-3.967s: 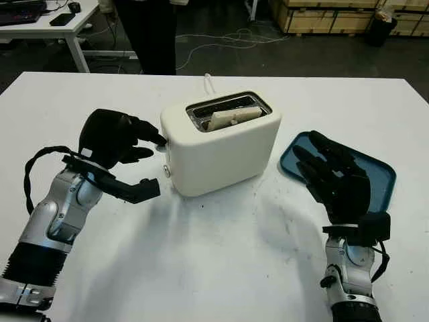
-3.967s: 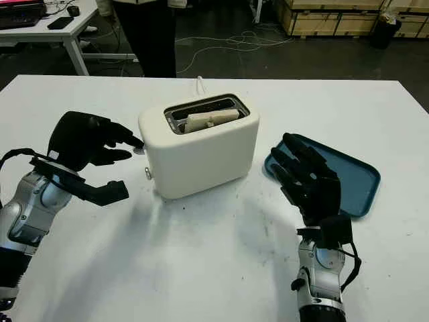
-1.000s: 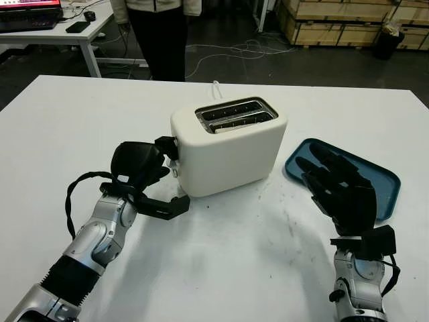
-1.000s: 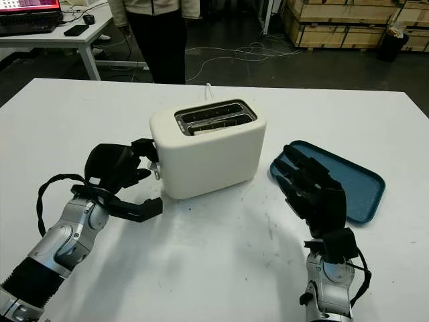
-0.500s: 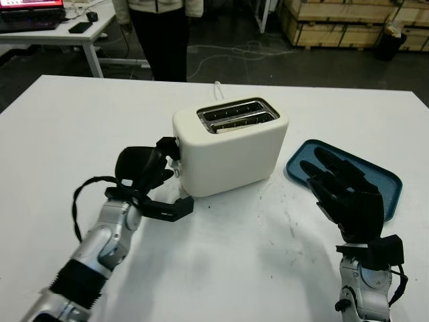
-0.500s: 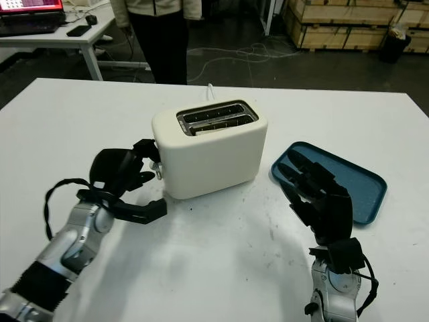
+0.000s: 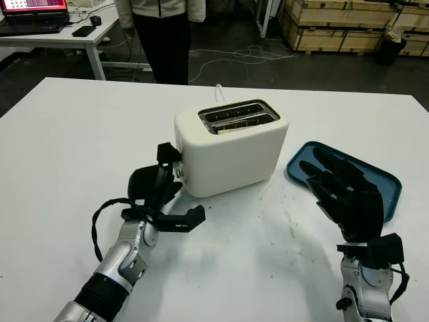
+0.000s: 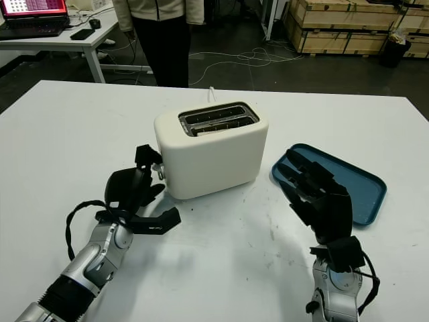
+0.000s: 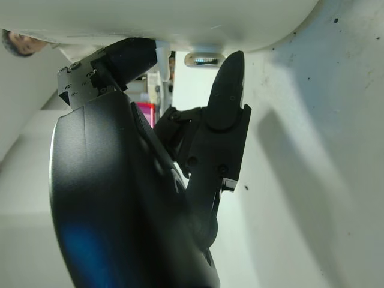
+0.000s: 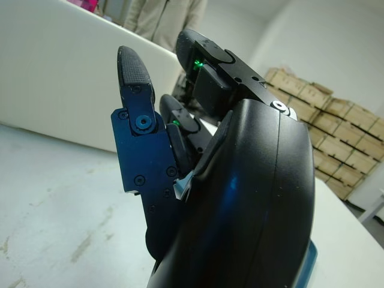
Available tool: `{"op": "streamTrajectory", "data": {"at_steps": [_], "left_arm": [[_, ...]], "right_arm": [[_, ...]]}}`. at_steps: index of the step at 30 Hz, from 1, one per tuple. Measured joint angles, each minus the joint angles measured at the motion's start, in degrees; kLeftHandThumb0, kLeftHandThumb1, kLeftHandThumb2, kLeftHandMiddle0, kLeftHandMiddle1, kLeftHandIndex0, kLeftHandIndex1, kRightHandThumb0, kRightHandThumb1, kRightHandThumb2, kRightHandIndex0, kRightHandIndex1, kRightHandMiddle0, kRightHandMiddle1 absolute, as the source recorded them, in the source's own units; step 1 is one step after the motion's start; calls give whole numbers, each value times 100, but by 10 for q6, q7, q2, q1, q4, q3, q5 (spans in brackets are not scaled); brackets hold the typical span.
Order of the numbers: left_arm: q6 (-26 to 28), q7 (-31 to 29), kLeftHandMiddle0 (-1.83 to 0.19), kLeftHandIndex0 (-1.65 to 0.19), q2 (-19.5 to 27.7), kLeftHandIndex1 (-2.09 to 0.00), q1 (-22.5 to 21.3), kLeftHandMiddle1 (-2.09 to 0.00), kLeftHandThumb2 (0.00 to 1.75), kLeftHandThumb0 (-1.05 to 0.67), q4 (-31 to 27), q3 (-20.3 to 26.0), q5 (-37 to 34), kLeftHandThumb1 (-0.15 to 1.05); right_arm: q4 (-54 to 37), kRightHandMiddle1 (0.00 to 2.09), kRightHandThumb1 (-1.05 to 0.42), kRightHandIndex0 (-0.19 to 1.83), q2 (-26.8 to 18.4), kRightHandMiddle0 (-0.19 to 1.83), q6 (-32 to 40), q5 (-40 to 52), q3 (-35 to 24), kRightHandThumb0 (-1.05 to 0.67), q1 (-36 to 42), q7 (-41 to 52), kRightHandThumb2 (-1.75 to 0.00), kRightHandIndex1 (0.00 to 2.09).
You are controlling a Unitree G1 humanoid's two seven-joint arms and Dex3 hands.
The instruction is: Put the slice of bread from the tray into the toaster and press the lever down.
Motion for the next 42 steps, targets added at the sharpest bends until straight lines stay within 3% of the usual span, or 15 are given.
{"op": "streamTrajectory", "data": {"at_steps": [1, 3, 4, 8, 13, 17, 20, 21, 22, 23, 26, 33, 42], "left_arm": [[0, 0, -81, -100, 0, -77, 0, -141, 15, -22, -1, 0, 0, 92], [0, 0, -77, -90, 0, -110, 0, -156, 14, -23, -2, 0, 0, 92], [0, 0, -77, -86, 0, -117, 1, -157, 14, -24, -2, 0, 1, 92], [0, 0, -82, -88, 1, -110, 1, -146, 14, -24, -2, 0, 1, 92], [0, 0, -83, -90, 3, -114, 1, -154, 12, -23, -3, 0, 0, 92], [-1, 0, -85, -90, 8, -103, 0, -144, 9, -22, -9, 0, 0, 92], [2, -2, -86, -87, 15, -115, 10, -155, 12, -22, -34, 0, -16, 92], [11, -5, -85, -86, 16, -109, 14, -147, 15, -22, -47, 1, -19, 92], [24, -8, -80, -80, 16, -88, 15, -123, 17, -19, -55, 1, -21, 92], [37, -14, -90, -88, 16, -55, 15, -83, 15, -16, -61, 1, -20, 92], [69, -31, -110, -107, 15, -18, 12, -44, 12, -14, -69, 0, -20, 92], [127, -76, -116, -117, 15, -12, 9, -42, 13, -14, -104, -11, -10, 92], [160, -112, -118, -123, 22, -11, -1, -47, 14, -17, -122, -20, -9, 92]], "right_arm": [[2, 0, -92, 78, 0, 72, 0, 0, 0, -44, -2, 0, -11, 0], [4, 0, -92, 78, 0, 73, 0, 0, 0, -44, -5, 0, -11, 0], [5, 0, -92, 78, 0, 73, 0, 0, 0, -44, -6, 0, -11, 0], [10, 0, -92, 79, 0, 73, 0, 0, 0, -45, -7, 0, -11, 0], [10, 0, -92, 79, 0, 73, 0, 0, 0, -44, -7, 0, -11, 1], [10, 0, -92, 80, 0, 74, 0, 0, 0, -45, -7, 0, -11, 0], [10, 1, -92, 80, 1, 74, 0, 0, 0, -46, -7, 0, -11, 1], [10, 1, -92, 81, 1, 75, 0, 0, 0, -47, -7, 0, -10, 1], [10, 1, -92, 81, 1, 75, 0, 0, 0, -48, -7, 0, -10, 1], [10, 1, -92, 81, 1, 76, 0, 0, 0, -48, -7, 0, -10, 1], [10, 1, -92, 81, 1, 76, 0, 0, 0, -49, -6, 0, -10, 1], [10, 0, -92, 80, 1, 75, 0, 0, 0, -48, -6, 0, -9, 0], [10, 0, -92, 80, 1, 75, 0, 0, 1, -46, -7, 0, -11, 0]]}}
